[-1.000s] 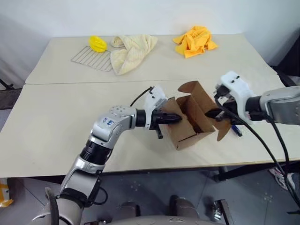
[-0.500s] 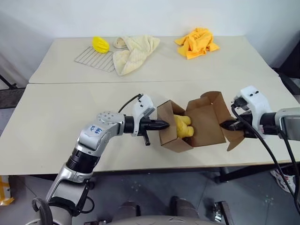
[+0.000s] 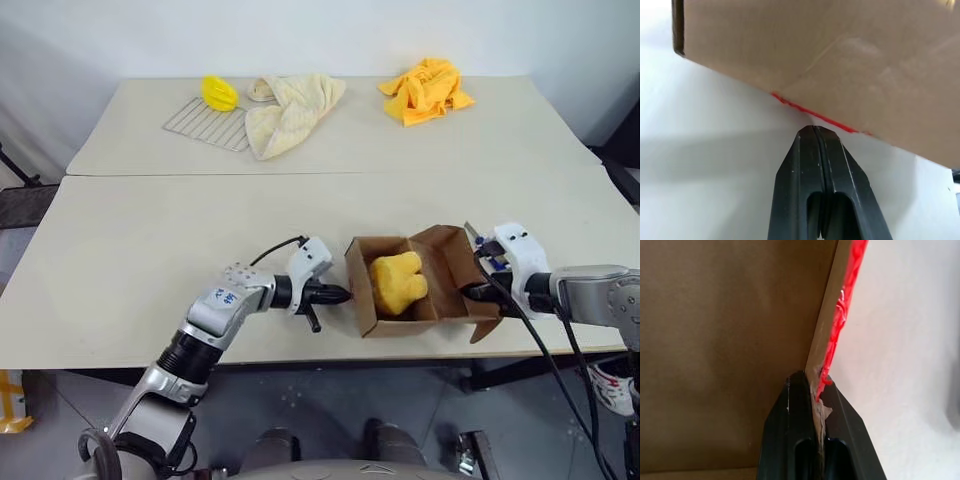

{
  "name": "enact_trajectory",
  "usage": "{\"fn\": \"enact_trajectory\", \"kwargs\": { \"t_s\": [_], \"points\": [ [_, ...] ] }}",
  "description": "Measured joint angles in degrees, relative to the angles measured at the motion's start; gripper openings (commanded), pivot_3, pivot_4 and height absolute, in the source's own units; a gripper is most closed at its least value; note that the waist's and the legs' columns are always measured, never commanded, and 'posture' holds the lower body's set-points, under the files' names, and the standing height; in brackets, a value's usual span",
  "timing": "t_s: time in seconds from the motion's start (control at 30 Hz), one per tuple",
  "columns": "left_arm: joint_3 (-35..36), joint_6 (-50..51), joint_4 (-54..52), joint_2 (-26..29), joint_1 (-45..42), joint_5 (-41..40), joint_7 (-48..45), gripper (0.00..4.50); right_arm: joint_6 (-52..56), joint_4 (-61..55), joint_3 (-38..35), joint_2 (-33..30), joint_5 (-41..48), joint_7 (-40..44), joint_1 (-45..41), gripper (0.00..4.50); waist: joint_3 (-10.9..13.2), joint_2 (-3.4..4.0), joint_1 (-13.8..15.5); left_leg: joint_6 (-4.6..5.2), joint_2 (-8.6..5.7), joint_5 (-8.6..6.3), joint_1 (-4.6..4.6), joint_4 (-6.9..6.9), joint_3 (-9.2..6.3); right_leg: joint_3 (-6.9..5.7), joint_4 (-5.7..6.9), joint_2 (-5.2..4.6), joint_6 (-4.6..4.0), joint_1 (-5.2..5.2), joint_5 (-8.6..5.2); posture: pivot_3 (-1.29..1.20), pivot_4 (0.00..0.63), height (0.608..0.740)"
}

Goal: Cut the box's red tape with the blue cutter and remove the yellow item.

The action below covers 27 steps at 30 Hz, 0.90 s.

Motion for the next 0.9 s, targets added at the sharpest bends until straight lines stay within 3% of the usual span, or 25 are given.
{"fn": "enact_trajectory", "kwargs": {
  "t_s": [0.07, 0.4, 0.9],
  "points": [
    [-0.04, -0.45, 1.26, -0.67, -0.71, 0.49, -0.2, 0.0, -2.14, -0.56, 0.19, -0.08, -1.53, 0.78, 0.8, 0.99, 0.0, 0.0, 0.03, 0.0, 0.0, 0.0, 0.0, 0.0, 0.0, 0.0, 0.0, 0.0, 0.0, 0.0, 0.0, 0.0, 0.15, 0.74],
    [-0.04, -3.52, 5.94, -1.48, -3.18, 2.01, -2.03, 0.0, -7.67, -4.69, -2.74, -0.35, -2.62, 6.11, 3.64, 4.48, 0.0, 0.0, -0.08, 0.0, 0.0, 0.0, 0.0, 0.0, 0.01, 0.01, -0.01, 0.0, 0.01, 0.0, 0.0, 0.0, 0.15, 0.74],
    [0.9, -7.65, 8.55, -0.01, -3.0, 2.64, -3.23, 0.0, -9.88, -7.14, -9.84, -6.68, -1.99, 12.84, 2.82, 4.48, 0.0, 0.0, -0.42, 0.0, 0.04, 0.0, 0.09, 0.0, 0.01, 0.03, 0.05, 0.01, 0.01, 0.03, 0.0, 0.0, 0.15, 0.74]
  ]
}}
